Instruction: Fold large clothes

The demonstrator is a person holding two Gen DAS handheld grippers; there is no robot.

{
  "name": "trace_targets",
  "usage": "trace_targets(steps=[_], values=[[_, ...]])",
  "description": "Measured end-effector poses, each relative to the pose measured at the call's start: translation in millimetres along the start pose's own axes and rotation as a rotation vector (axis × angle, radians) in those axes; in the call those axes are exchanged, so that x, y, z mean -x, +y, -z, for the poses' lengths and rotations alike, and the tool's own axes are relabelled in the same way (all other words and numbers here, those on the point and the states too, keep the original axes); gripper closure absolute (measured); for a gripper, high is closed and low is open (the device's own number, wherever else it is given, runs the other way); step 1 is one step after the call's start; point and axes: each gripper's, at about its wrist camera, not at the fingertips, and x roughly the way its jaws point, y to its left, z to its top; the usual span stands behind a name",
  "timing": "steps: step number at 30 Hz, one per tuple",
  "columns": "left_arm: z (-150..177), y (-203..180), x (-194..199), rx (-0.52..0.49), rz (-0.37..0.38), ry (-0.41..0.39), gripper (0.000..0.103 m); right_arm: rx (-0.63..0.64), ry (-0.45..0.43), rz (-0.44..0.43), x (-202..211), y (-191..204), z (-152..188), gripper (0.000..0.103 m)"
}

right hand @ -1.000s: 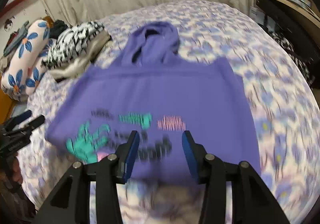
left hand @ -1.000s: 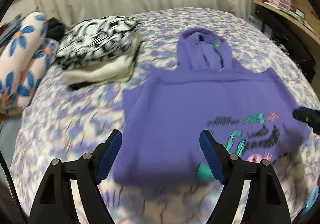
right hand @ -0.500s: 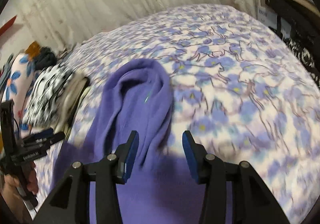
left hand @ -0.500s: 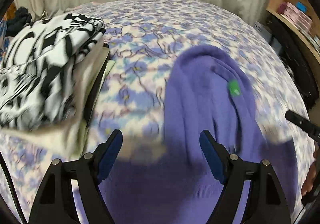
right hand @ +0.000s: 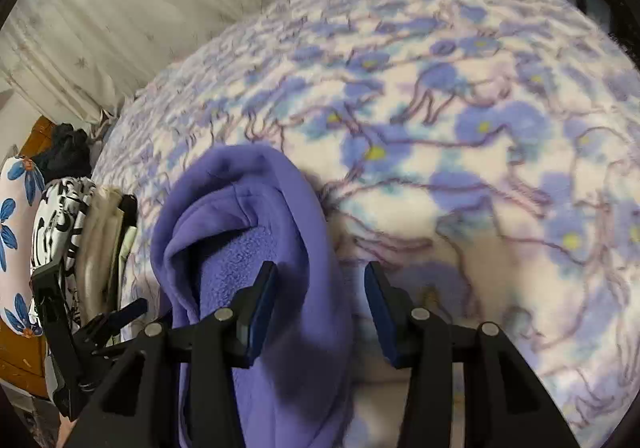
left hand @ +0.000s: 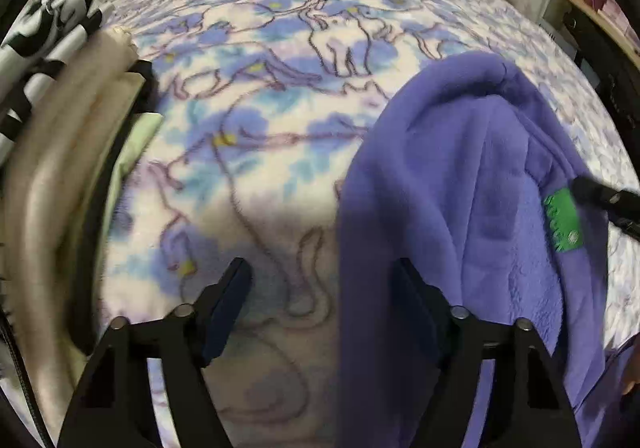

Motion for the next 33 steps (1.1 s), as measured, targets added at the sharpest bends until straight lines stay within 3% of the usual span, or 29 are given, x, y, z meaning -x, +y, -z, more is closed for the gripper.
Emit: trace_targets(steps=[3, 6, 9, 15, 20, 24, 28, 33], values=[[1, -8, 0, -0.013, 0.062, 0.001, 0.099, 0.018, 0.019, 0.015, -8, 3, 3, 0.092], [4, -23, 11, -0.096, -0.052, -0.046, 0.100, 0.074, -0.022, 0.054, 4, 12, 10, 0.094], [7, -18, 37, -0.054, -0.076, -0.075, 0.101, 0.101, -0.085, 0.053, 35, 14, 19, 0.094], [35, 8, 132, -0.017, -0.010, -0.165, 0.101, 0.147, -0.205, -0.047, 130, 18, 60, 0.094], [87, 13, 204, -0.030, 0.046, -0.214, 0.101, 0.232, -0.289, -0.111, 203, 40, 119, 0.094], [150, 25, 247, -0.021, 0.116, -0.239, 0.100, 0.303, -0.354, -0.113, 244, 49, 187, 0.092], [214, 40, 264, -0.011, 0.112, -0.256, 0.100, 0.357, -0.309, 0.013, 240, 42, 253, 0.087], [281, 59, 247, 0.032, 0.132, -0.131, 0.097, 0.324, -0.164, 0.071, 215, 18, 311, 0.085]])
